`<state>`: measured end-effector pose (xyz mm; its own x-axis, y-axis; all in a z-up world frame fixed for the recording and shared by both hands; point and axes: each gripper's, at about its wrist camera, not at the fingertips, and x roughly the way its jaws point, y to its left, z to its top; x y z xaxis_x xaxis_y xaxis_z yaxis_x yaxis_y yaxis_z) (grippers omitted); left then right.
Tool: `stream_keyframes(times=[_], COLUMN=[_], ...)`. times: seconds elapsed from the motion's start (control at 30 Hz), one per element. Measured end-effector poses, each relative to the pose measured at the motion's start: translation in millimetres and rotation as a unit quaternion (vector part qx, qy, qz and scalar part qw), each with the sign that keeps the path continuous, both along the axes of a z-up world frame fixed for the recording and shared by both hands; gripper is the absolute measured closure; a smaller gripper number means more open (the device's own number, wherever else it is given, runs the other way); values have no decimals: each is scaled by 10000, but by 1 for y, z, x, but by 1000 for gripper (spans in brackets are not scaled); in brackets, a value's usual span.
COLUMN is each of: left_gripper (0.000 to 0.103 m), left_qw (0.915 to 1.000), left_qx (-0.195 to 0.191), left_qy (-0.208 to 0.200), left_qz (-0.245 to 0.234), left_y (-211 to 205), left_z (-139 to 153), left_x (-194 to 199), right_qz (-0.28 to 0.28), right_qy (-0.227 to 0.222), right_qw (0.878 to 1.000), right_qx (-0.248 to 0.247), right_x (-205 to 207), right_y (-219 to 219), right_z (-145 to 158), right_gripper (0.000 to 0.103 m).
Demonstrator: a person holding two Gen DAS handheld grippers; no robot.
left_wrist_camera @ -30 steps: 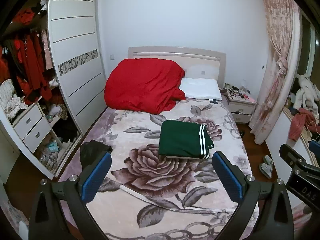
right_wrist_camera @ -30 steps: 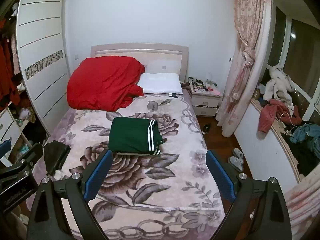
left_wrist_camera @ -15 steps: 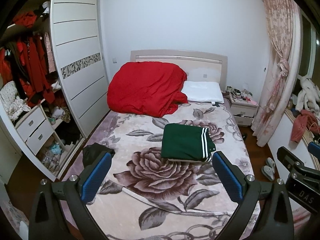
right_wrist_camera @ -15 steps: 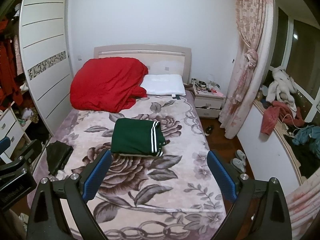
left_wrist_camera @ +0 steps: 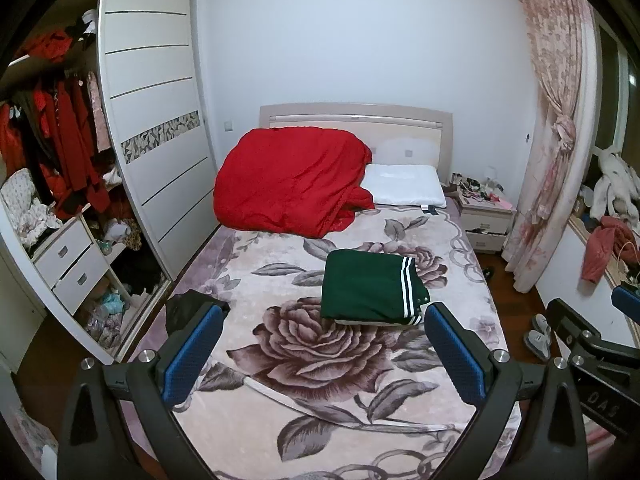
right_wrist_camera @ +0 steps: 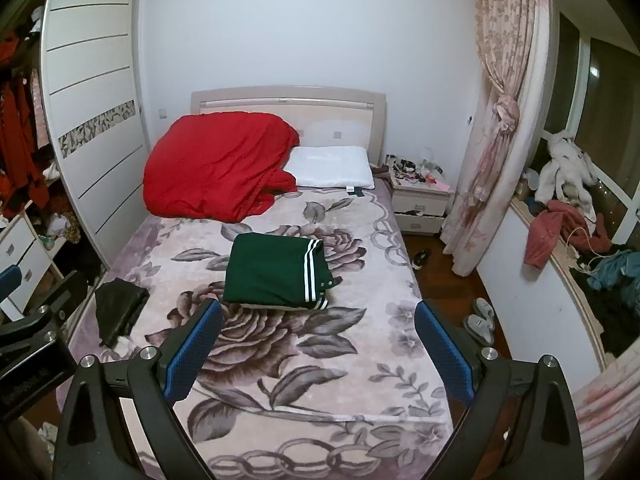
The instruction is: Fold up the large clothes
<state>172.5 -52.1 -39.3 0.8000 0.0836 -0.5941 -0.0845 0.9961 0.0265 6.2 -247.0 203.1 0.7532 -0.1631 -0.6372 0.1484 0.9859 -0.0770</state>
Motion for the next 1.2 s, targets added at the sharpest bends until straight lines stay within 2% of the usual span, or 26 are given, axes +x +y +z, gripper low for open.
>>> stream_keyframes(times=[1.2], left_gripper=[0], left_qw=[10000], left_qx=[27], left_qy=[-32], left_qz=[77], left_y=[8], left_z=[5], left_x=[-1], right_qz=[-22], right_qy=[-117], right_qw=[9999], right_qx=[18], right_x=[-7], right_y=[2], right_z=[-5], right_gripper=[4])
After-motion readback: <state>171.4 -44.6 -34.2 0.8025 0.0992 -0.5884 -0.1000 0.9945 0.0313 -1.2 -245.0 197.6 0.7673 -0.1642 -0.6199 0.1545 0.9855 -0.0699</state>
